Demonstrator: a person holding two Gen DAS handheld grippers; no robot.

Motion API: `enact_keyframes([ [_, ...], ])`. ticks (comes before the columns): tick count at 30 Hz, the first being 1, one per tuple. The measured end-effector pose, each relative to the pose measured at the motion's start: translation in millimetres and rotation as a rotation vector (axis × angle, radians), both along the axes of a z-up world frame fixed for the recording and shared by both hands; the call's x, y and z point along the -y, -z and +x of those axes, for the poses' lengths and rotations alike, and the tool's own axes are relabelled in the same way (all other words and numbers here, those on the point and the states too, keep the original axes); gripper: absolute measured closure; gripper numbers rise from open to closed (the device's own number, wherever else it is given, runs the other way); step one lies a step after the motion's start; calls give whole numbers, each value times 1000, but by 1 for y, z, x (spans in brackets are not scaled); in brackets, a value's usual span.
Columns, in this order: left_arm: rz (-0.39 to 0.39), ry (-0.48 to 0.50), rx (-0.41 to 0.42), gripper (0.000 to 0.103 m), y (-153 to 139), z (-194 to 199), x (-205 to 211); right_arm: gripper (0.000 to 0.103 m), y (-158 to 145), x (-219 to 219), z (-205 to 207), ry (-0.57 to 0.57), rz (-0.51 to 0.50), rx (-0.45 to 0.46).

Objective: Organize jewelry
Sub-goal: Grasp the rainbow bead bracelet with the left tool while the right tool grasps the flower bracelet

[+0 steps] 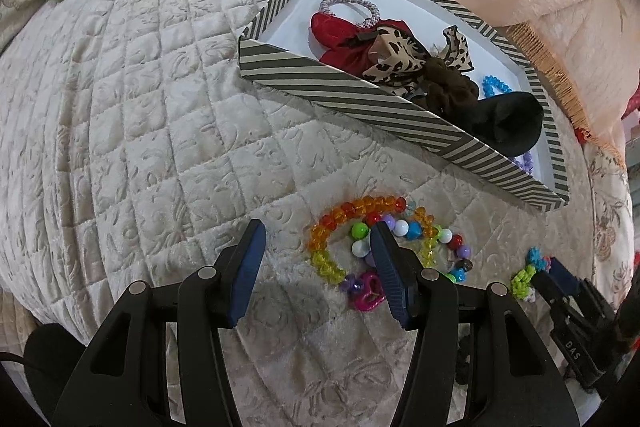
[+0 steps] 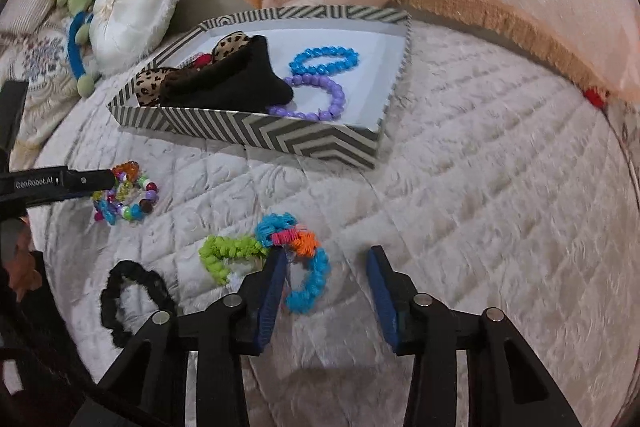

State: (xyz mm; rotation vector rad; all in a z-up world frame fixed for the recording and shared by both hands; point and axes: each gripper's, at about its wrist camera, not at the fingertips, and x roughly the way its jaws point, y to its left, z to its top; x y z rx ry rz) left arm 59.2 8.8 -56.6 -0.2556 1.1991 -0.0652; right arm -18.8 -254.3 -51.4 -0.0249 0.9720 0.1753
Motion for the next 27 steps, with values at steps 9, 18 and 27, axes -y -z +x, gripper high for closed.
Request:
enact_keyframes([
  [9, -21, 44, 33, 89, -2, -2, 1, 92, -11, 12, -14, 6, 120, 30],
  [18, -90, 56, 68, 95, -28, -21, -10, 93, -59, 14, -44, 1, 187, 127],
  [27, -104, 74, 163, 95, -79, -43, -20, 93, -92, 13, -64, -12, 219, 191],
])
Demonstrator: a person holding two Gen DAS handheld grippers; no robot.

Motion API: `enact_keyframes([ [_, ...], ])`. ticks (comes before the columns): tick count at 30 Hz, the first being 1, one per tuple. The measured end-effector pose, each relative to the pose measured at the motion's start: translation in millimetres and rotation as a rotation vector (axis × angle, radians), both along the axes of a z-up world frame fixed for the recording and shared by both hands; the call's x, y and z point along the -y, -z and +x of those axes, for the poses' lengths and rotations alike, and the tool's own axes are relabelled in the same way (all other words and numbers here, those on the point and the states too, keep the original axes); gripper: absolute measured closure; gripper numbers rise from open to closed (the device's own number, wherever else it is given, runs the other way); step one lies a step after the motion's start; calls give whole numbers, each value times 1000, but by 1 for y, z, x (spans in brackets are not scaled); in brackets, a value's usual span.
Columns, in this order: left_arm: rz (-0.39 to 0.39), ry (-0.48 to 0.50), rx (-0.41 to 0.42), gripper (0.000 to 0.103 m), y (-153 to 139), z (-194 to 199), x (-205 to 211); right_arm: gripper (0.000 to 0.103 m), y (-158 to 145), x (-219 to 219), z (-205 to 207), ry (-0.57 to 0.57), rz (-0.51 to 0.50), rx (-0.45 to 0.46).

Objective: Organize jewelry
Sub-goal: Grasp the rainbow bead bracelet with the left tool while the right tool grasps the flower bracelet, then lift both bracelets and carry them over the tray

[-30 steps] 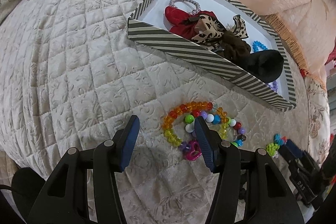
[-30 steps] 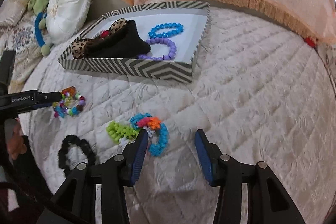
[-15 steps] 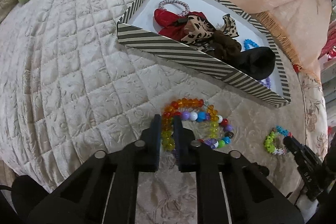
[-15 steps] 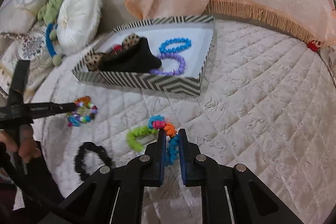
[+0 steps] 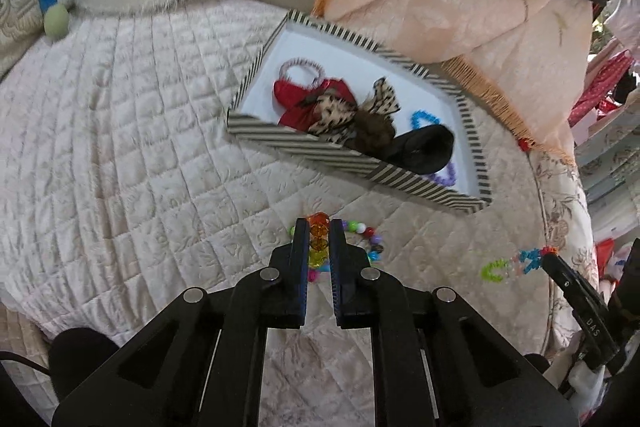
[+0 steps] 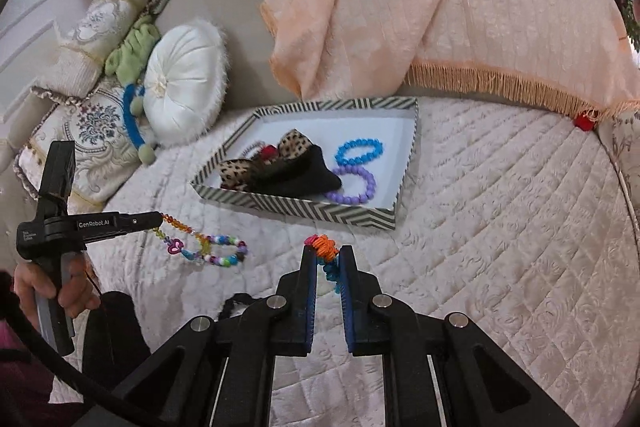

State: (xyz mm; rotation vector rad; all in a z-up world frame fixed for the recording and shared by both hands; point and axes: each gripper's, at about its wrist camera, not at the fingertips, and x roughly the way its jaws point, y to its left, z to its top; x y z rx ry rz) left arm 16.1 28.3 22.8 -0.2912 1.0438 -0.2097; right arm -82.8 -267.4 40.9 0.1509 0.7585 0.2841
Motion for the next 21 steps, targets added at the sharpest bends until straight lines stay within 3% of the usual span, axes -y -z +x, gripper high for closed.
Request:
enact_keyframes([
  [9, 31, 13, 73, 95, -31, -14, 1, 93, -20, -6, -11, -21, 7, 37],
  [21, 65, 22, 102, 95, -41, -16, 4, 93, -26, -10, -9, -31, 3, 37],
])
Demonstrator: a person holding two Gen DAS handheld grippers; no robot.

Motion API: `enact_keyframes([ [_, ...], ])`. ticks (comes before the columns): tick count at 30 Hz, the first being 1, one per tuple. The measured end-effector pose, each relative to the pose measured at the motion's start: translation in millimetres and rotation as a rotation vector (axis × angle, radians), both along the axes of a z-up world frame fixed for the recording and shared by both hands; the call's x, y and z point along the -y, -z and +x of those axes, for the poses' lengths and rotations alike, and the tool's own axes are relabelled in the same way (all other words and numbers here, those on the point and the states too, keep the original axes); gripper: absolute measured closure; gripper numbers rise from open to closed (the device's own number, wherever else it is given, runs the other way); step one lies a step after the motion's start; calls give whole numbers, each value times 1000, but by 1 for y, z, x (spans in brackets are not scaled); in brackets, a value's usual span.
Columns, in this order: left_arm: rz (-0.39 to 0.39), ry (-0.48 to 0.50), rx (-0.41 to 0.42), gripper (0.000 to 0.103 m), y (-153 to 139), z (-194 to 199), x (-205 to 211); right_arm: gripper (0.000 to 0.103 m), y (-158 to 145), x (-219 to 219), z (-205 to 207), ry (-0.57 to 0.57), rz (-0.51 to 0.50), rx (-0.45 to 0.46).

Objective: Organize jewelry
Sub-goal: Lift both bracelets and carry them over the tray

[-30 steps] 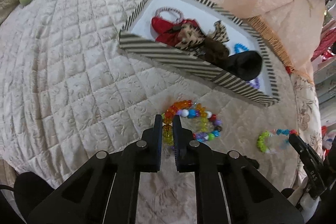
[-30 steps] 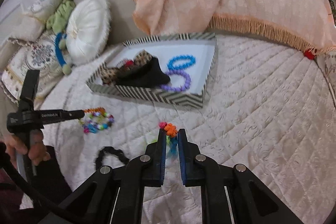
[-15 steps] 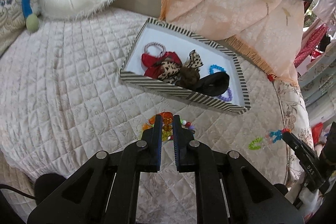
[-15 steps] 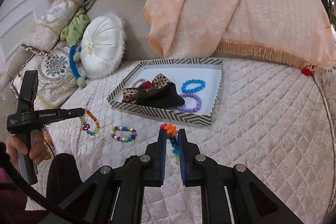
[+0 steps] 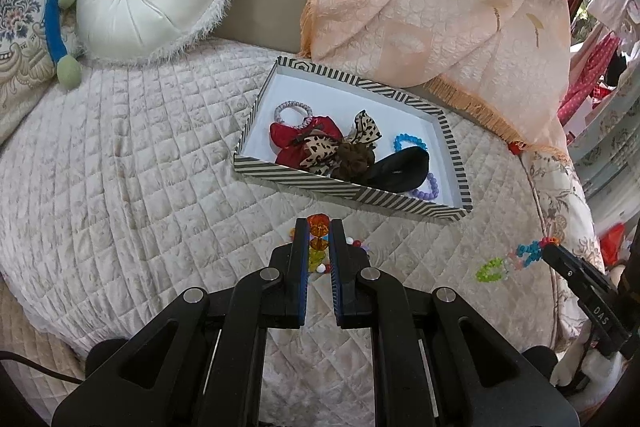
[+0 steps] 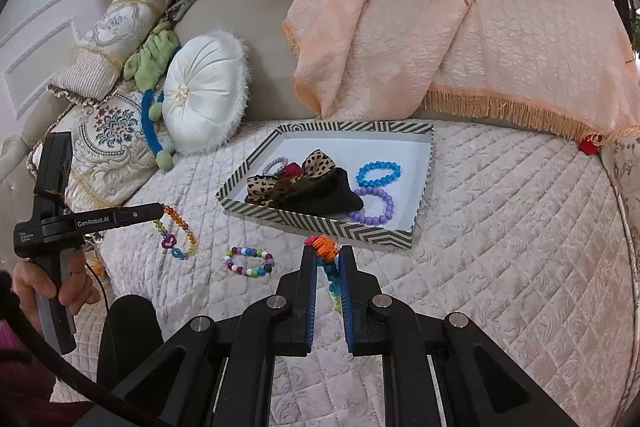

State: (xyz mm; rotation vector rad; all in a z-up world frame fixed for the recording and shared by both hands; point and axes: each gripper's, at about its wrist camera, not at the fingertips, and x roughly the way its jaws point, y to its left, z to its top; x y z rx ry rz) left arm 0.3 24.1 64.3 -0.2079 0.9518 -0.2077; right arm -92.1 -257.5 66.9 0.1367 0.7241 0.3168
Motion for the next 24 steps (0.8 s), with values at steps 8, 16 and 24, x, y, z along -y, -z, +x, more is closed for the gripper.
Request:
enact_keyframes([
  [8, 21, 2, -2, 95, 2, 11, 2, 93, 2, -3, 13, -11, -1, -19],
  [16, 41, -8, -11, 95, 5, 27, 1, 93, 1, -6, 28, -16, -2, -27],
  [24, 75, -23, 7, 95, -5, 52, 0, 93, -6, -3, 59, -8, -6, -26],
])
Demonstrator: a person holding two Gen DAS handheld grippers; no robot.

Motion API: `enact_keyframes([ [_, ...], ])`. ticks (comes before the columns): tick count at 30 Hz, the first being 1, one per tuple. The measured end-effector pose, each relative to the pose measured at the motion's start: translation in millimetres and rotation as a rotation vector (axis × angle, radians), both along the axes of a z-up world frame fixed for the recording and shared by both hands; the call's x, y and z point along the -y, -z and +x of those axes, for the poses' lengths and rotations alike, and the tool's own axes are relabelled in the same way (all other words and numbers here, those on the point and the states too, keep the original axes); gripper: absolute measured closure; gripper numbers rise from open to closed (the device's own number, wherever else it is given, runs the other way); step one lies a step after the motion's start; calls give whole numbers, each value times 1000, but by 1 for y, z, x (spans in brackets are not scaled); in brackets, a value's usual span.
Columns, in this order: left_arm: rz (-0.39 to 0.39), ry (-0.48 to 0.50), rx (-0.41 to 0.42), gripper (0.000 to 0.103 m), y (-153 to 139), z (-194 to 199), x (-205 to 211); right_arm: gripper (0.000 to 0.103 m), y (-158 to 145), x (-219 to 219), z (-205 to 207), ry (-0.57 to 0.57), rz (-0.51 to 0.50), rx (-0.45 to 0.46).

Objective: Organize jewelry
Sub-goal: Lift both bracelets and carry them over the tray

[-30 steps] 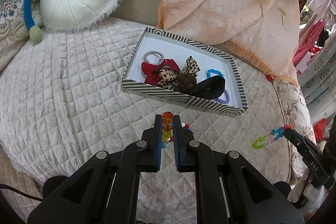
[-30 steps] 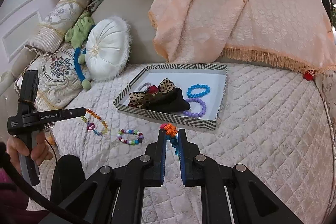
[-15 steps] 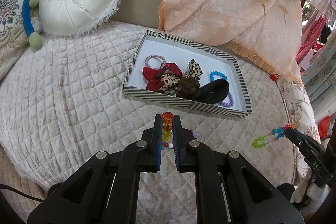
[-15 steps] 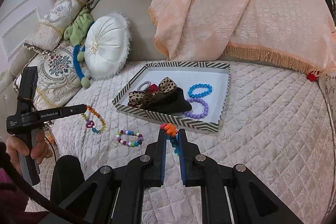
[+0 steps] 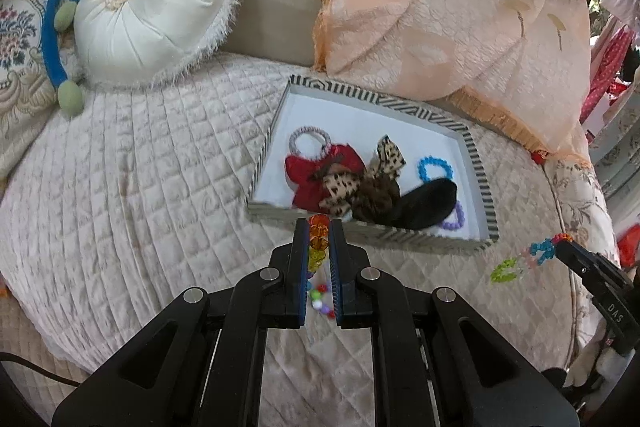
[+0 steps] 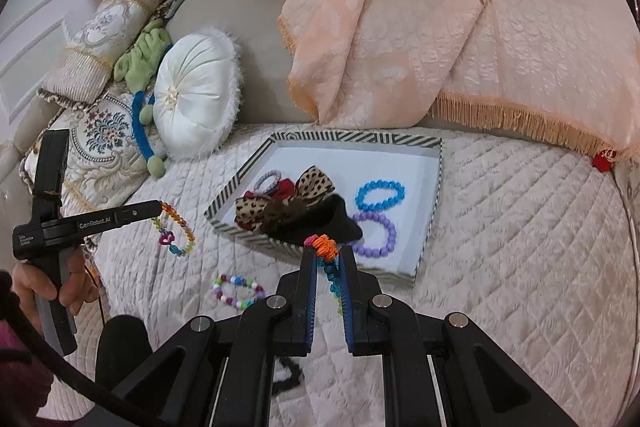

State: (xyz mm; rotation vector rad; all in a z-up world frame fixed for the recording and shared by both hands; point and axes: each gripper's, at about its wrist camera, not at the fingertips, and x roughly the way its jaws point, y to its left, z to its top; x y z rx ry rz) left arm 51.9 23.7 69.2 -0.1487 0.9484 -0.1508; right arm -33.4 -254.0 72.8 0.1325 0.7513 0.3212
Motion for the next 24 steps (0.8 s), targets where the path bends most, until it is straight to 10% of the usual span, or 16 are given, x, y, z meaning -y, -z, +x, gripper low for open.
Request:
enact_keyframes([
  [24, 37, 40, -26, 95, 25, 170, 71, 93, 29, -2, 178, 58, 14, -95],
])
